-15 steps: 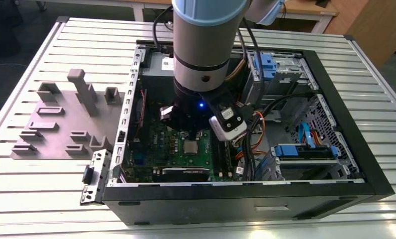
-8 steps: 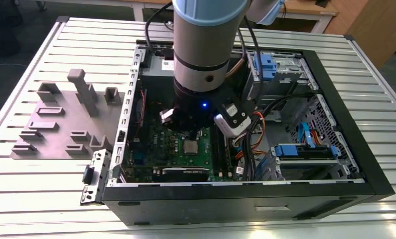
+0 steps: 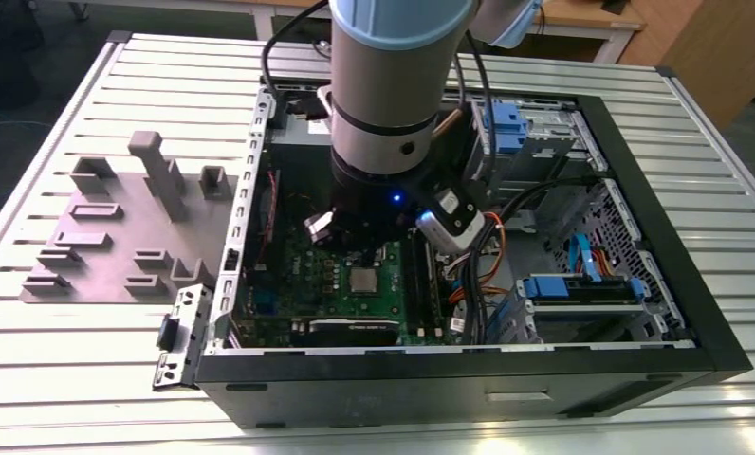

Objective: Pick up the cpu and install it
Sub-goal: 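Close the cpu cover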

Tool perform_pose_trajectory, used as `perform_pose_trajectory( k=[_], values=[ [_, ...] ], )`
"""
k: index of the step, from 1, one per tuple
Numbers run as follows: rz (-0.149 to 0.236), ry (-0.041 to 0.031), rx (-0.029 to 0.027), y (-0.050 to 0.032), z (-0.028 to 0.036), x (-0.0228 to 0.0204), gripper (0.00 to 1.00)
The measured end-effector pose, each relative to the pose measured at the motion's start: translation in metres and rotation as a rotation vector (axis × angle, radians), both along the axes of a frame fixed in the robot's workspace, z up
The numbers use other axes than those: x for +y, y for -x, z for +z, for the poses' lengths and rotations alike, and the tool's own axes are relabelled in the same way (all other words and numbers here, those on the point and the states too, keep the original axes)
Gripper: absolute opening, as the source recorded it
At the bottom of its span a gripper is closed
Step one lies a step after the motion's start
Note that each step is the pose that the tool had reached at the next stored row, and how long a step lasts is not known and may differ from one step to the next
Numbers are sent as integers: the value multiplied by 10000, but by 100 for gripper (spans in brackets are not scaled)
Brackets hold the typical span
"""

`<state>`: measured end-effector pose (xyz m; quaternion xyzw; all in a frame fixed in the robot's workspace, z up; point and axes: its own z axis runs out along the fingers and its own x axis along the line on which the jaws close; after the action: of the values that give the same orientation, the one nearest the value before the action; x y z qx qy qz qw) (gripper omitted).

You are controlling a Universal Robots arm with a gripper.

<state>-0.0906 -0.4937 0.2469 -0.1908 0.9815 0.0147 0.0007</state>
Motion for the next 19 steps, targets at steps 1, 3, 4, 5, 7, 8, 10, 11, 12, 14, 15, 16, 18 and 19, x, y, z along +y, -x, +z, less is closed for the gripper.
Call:
perform_pose_trajectory(
  k=[1,3,4,5,7,8,10,11,12,14,15,16,18,19],
  values=[
    [181,1,0,0,0,0,10],
    [552,0,0,0,0,0,10],
    [731,0,0,0,0,0,10],
    [911,0,0,0,0,0,10],
    [1270,0,0,0,0,0,10],
    [1456,0,0,0,0,0,10],
    [1717,0,-1,-1,0,0,10],
    [1757,-2,-2,-7,-1,0,10],
    [1772,-3,-2,-15,-2,1,10],
    [1791,0,0,-39,0,3,10],
    [1798,-1,0,-47,0,3,10],
    [1798,0,0,-47,0,3,10],
    [1798,0,0,-47,0,4,10],
    [1799,3,2,-47,6,5,10]
  ],
)
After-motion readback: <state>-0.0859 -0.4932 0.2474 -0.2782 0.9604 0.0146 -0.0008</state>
